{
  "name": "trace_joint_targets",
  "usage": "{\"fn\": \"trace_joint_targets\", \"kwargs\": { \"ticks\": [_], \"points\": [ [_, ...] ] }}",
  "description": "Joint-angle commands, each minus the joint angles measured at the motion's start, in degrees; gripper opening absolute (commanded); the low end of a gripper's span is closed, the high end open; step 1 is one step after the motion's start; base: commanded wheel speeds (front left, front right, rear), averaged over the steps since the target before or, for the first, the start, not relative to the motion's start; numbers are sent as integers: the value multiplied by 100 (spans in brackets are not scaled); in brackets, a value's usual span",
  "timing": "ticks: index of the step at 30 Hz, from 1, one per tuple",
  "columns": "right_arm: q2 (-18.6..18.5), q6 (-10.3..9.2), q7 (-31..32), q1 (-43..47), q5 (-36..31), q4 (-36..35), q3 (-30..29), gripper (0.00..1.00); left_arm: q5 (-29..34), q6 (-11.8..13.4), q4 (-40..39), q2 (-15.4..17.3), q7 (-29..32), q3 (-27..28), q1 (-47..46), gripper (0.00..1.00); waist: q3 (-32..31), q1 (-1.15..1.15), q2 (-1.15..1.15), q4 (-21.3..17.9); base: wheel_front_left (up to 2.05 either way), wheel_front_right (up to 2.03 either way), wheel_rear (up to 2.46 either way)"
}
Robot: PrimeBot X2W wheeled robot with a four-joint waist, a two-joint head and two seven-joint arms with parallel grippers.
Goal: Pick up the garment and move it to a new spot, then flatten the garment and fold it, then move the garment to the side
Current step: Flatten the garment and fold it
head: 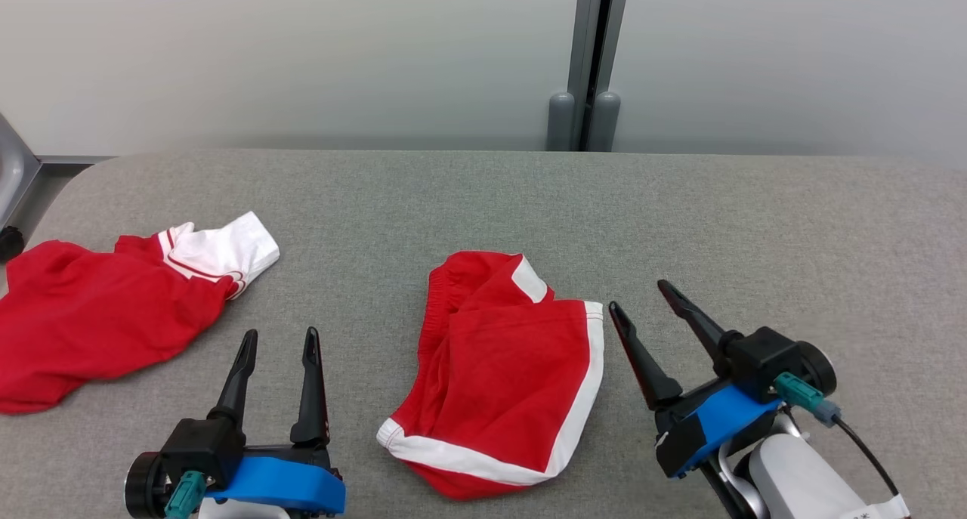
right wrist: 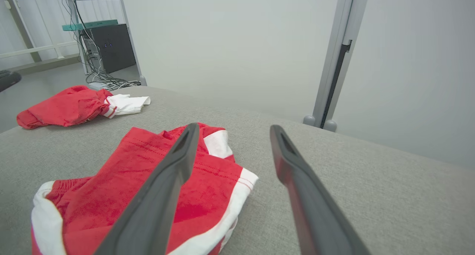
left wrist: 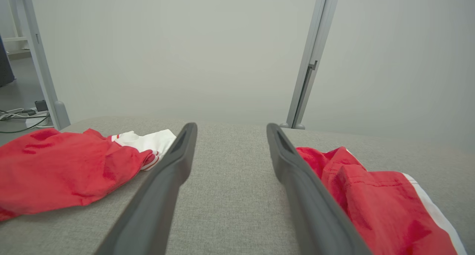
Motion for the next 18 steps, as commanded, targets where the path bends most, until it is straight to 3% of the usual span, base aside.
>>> {"fn": "trace_joint_targets", "kwargs": {
  "ticks": [1,6,18],
  "points": [
    [-23,3,-21,-11,-1,-18,-34,100,31,-1,-8,-4,-17,-3,40,100,0,0,0,0,0,0,0],
    [-90,3,74,-182,95,176,-221,100,33,-37,-25,-4,-17,-42,-22,100,60,0,0,59,0,0,0],
    [-90,3,149,-798,665,1234,261,100,-20,-22,-9,-3,-17,-162,-277,100,498,0,0,354,0,0,0]
  ]
}}
